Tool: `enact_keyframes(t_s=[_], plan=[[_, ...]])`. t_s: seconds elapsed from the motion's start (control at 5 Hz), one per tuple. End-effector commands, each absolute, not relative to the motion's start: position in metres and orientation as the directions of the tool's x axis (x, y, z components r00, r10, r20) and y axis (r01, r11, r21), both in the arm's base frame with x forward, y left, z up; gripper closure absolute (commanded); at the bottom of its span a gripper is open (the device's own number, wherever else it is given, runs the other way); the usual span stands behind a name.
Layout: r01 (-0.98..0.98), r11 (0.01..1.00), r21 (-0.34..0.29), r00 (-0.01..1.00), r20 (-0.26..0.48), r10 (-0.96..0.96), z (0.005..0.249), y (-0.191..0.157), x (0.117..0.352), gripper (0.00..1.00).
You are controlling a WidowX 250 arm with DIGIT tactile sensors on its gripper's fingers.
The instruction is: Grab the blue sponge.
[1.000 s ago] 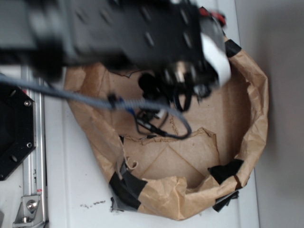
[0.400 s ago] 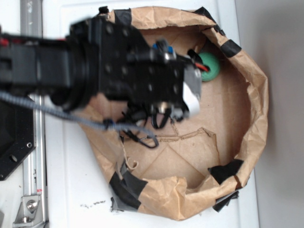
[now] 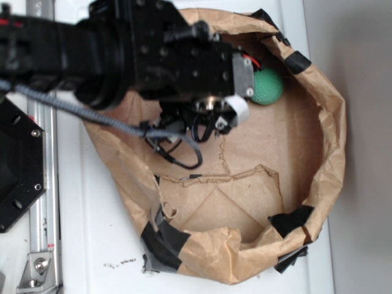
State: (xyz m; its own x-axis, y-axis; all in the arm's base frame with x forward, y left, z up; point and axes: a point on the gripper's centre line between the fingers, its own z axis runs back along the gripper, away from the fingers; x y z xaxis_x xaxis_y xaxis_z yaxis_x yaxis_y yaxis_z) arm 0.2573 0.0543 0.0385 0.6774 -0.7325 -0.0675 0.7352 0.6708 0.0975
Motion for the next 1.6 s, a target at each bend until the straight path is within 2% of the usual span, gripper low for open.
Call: enact_keyframes(t_s=[0.0,0.2,0.4,0.8,1.0,1.2,1.4], plan=[[0.728,0.673,0.131,0.683,-0.062,-0.728,0.033,0.077,0.277,0.0],[0.675,0.734,0.077,0.738,-0.074,-0.671,0.017,0.077,0.275,0.49],[0.683,0.729,0.045,0.73,-0.075,-0.679,0.016,0.078,0.273,1.0],[0.642,0.765,0.055,0.766,-0.029,-0.642,0.027,0.075,0.269,1.0],[0.523,0.852,0.035,0.849,0.071,-0.524,0.056,0.076,0.264,1.0],[0.31,0.95,0.031,0.936,0.163,-0.31,0.106,0.055,0.256,1.0],[0.134,0.99,-0.042,0.976,0.181,-0.125,0.153,0.026,0.261,1.0]])
